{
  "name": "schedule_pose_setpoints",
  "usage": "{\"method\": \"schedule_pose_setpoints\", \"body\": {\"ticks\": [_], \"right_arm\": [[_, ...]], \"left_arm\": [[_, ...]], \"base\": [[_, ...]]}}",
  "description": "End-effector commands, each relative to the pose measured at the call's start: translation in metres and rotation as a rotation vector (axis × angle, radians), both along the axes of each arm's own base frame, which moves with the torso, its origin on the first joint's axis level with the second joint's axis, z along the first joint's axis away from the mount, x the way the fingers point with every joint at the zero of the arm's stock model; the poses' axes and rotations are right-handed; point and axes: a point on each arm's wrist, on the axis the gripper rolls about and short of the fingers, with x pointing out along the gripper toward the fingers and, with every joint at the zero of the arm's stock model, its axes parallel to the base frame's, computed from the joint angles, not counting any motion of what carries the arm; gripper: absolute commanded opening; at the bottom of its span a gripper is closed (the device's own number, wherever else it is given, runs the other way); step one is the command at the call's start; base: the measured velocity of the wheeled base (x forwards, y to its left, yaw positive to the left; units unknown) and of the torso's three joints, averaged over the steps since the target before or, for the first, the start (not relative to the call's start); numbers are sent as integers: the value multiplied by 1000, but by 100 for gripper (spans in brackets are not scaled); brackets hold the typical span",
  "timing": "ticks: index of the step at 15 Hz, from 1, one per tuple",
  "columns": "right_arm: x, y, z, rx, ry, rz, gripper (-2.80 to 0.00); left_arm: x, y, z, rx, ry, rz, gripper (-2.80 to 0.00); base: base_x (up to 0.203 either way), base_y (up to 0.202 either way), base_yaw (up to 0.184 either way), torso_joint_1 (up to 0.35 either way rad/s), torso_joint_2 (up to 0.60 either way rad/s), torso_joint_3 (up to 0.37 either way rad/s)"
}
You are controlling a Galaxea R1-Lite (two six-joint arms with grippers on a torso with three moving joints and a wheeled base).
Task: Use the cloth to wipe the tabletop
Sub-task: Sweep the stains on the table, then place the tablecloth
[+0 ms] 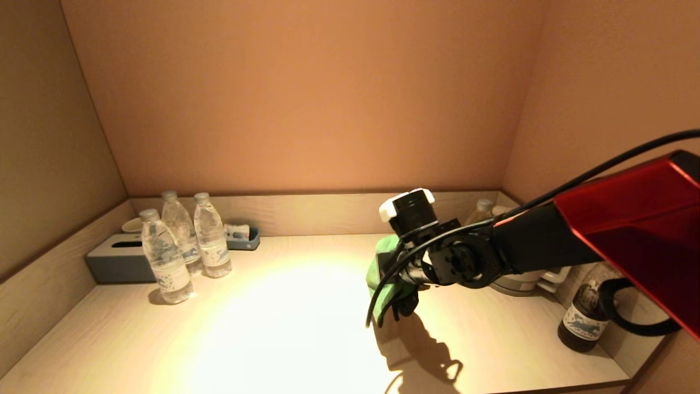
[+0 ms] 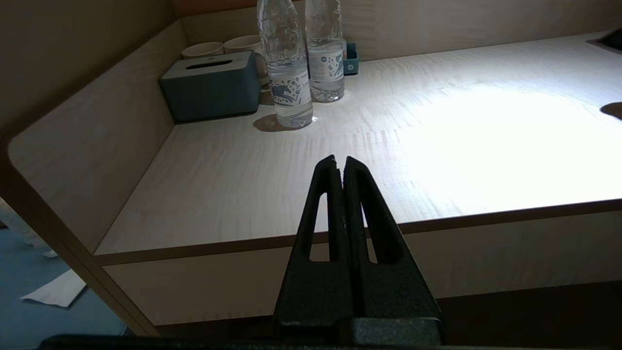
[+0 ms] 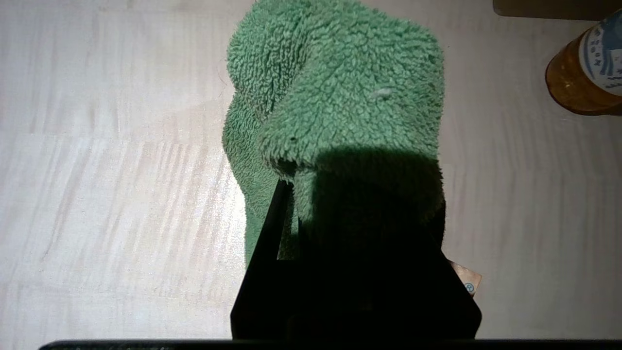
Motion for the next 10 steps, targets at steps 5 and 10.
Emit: {"method": "schedule_pose_setpoints", "body": {"ticks": [5, 10], "right_arm": [[-3, -92, 33, -7, -67, -249, -280], [18, -160, 11, -37, 0, -448, -280]], "left_arm": [[0, 0, 0, 2, 2, -1, -280], [0, 0, 0, 2, 1, 0, -280]], "base": [[0, 0, 0, 0, 0, 0], [0, 0, 0, 0, 0, 0]]}}
